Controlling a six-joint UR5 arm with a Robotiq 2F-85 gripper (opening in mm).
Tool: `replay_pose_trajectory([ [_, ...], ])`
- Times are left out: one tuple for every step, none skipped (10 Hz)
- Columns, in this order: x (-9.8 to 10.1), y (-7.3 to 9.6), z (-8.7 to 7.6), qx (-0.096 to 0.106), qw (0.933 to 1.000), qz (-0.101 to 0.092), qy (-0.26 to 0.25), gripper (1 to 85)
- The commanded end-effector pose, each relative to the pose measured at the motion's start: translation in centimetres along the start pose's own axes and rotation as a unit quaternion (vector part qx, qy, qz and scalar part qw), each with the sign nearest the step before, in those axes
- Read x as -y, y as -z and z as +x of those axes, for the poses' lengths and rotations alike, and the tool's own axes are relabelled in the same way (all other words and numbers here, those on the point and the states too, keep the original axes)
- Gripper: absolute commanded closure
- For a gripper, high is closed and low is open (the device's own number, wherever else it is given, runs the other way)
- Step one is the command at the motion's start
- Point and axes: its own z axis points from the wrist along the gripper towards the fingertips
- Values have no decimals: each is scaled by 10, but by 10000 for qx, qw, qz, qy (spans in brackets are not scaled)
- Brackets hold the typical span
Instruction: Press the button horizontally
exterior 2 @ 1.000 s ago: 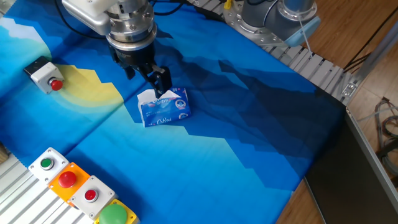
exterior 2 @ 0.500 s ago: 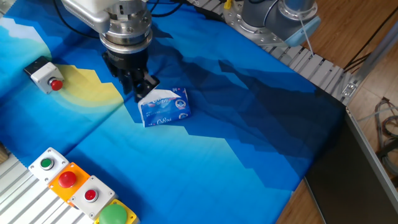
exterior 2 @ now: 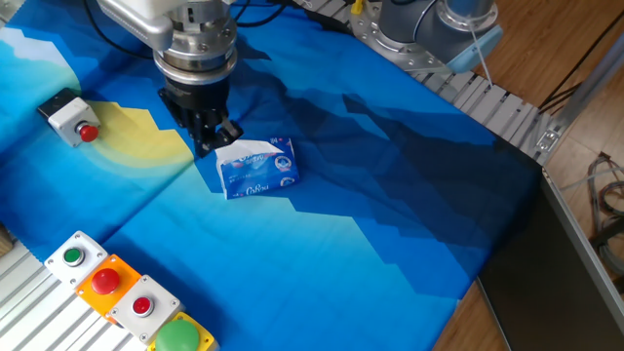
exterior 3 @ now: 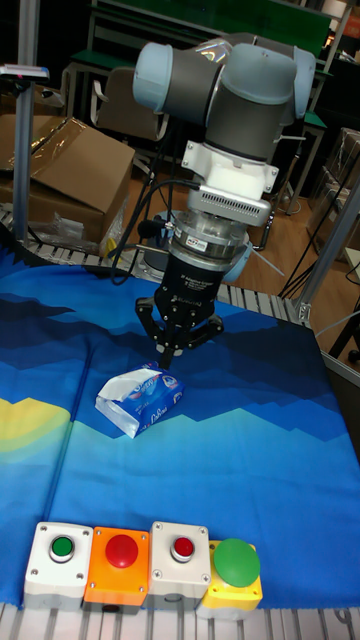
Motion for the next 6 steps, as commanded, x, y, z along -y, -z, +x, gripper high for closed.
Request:
replay_pose_trajectory([
  [0, -3, 17, -138, 9998, -124, 77, 847],
  [1, -4, 19, -138, 9998, -132, 83, 847],
  [0, -5, 21, -145, 9997, -169, 40, 847],
  [-3, -5, 25, -176, 9995, -253, -16, 847],
  [-8, -7, 31, -222, 9990, -373, -92, 847],
  [-8, -9, 33, -207, 9989, -419, -106, 847],
])
